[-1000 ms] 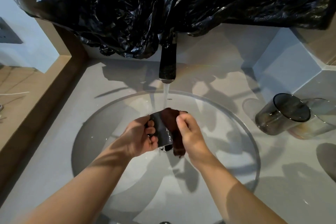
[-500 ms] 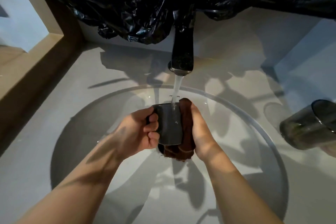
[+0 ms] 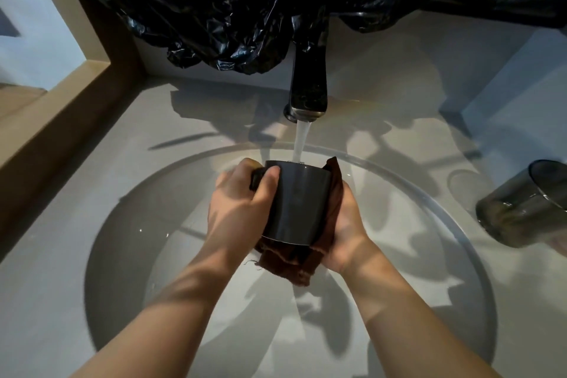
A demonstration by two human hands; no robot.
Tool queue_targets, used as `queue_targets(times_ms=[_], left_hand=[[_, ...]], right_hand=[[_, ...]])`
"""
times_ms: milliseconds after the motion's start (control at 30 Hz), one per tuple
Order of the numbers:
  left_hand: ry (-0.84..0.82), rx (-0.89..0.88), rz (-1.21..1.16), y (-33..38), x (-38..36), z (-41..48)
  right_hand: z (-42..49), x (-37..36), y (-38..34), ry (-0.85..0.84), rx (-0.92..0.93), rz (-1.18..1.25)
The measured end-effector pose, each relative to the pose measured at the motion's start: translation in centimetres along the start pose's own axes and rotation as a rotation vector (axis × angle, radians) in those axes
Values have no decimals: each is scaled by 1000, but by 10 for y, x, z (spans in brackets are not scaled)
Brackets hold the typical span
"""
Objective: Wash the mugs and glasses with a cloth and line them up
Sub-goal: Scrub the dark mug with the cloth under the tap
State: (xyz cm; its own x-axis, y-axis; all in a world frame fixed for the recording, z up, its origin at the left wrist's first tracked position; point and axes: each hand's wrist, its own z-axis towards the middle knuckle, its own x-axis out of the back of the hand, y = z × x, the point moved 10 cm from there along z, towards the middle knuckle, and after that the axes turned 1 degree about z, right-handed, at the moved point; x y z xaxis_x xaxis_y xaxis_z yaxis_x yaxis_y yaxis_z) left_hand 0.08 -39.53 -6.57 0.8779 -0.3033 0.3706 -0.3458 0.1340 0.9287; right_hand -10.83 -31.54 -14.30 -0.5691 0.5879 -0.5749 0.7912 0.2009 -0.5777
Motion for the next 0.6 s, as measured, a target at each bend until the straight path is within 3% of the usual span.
queue_targets(times_ms=[133,200,333,400,467,567,600], left_hand=[[9,277,-538,-20,-18,-2],[50,359,-557,-27,-27,-3],[76,383,-508,-36,-35,2],[47,370,-496,-35,-36,0],[12,338,-524,-30,-39,-1],[-17,332,-429,-27,-44,-4],[-23,344,-423,-27,-45,-4]], right_hand=[[4,-1,5,16,1,-18],[4,4,2,115,46,-84],[-18,-10,-26,309,447,-921],[-25,-18,-26,306,534,-1088],[-26,-15,-43,330,604,-982],[-16,10,-63,392,537,-618],[-18,12,-63,408,538,-614]])
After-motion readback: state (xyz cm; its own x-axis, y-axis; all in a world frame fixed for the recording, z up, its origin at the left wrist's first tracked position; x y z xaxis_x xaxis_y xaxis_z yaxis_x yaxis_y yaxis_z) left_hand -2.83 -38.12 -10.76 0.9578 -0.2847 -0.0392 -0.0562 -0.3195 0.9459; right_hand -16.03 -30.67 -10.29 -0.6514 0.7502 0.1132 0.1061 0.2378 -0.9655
